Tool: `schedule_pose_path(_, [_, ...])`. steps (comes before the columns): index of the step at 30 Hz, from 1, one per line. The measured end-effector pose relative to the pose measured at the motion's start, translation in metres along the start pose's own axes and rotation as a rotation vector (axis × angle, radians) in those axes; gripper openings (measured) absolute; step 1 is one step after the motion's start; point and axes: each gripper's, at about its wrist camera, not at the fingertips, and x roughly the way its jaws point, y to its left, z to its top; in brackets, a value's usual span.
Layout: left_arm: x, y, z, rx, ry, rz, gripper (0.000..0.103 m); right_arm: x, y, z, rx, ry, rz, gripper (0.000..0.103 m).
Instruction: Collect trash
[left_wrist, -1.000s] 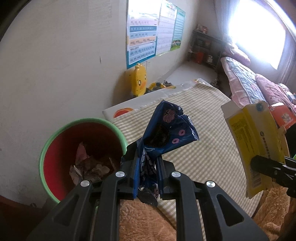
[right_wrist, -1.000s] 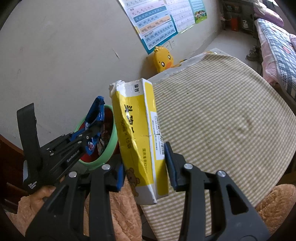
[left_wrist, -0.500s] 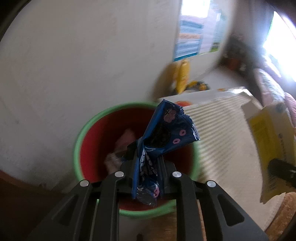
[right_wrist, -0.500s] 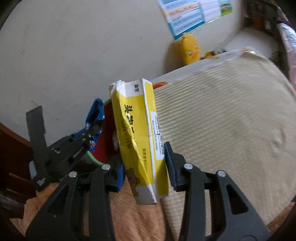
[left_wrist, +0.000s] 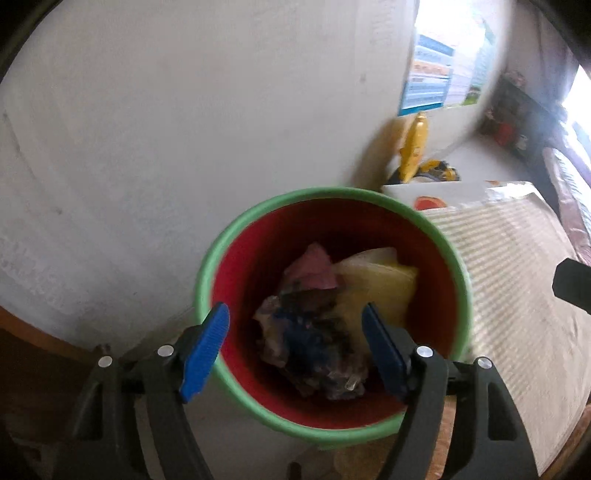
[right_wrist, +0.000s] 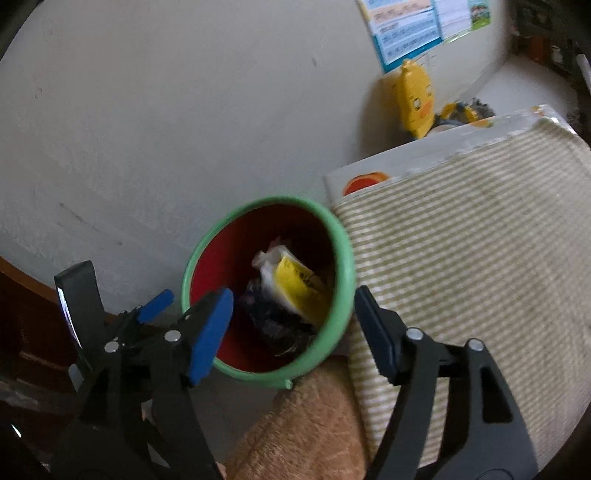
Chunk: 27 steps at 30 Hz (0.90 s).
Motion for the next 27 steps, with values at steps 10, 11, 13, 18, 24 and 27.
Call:
schedule_pose_path(10, [-0.054,-0.094,0.004,0.123,-0.153,-0.235,0.087,-0.099,-0.064,-0.038,0.022,-0.228,-0.250,0.090])
schedule_pose_path(11, [-0.063,-0.105,0.005,0.131,-0.183,-0.256,0.089,-0.113,-0.070,-0.044,0.016,-0.265,-0.289,0.092])
schedule_pose_path(13, [-0.079,-0.122,0.006,0.143,-0.236,-0.288,0.095,-0.133,-0.084,-0.049,0.009,-0.332,-0.354,0.095])
schedule_pose_path(18, [-0.130,-0.165,0.007,0.187,-0.414,-0.348,0.095,-0.190,-0.105,-0.072,0.004,-0.562,-0.540,0.098])
schedule_pose_path(24, [-0.170,-0.207,0.014,0.236,-0.566,-0.329,0.095,-0.247,-0.118,-0.102,0.005,-0.919,-0.727,0.098])
schedule_pose_path(27, [-0.189,-0.219,0.013,0.205,-0.583,-0.376,0.095,-0.257,-0.128,-0.105,0.064,-0.954,-0.779,0.098])
